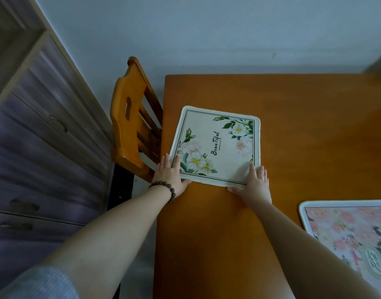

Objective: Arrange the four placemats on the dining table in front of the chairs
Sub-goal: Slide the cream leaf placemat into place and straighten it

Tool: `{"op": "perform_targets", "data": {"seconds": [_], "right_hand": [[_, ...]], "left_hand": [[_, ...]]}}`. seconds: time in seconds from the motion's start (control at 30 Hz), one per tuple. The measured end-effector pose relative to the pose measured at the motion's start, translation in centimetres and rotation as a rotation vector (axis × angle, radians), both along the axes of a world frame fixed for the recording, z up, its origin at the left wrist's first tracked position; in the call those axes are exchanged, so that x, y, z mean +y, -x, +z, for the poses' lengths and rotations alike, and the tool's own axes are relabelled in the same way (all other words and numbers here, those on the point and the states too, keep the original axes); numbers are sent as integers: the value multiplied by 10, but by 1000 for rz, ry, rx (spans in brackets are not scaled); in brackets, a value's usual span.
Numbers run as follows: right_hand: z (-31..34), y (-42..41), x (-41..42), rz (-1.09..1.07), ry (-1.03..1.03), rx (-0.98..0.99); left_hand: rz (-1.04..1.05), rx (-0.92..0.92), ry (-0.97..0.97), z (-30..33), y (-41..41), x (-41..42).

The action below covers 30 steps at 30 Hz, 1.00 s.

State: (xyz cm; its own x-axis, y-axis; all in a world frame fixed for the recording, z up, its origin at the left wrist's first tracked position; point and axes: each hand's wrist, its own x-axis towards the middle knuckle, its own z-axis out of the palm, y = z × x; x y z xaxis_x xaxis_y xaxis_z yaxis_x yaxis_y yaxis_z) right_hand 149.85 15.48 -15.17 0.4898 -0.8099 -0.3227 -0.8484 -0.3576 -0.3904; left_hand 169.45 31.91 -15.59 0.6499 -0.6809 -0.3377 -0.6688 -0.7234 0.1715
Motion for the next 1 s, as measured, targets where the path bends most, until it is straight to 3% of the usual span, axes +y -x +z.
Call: {"op": "perform_targets", "data": {"seconds": [0.33, 0.8, 1.0], "right_hand": [[11, -12, 21, -36, 24, 54], [78, -54, 124, -300, 114, 51], [82, -77, 132, -360, 115, 81]], "left_hand": [[-102, 15, 69, 17, -20, -5], [-368, 40, 245, 109, -89, 13], [-395, 44, 202, 114, -126, 4]]}}
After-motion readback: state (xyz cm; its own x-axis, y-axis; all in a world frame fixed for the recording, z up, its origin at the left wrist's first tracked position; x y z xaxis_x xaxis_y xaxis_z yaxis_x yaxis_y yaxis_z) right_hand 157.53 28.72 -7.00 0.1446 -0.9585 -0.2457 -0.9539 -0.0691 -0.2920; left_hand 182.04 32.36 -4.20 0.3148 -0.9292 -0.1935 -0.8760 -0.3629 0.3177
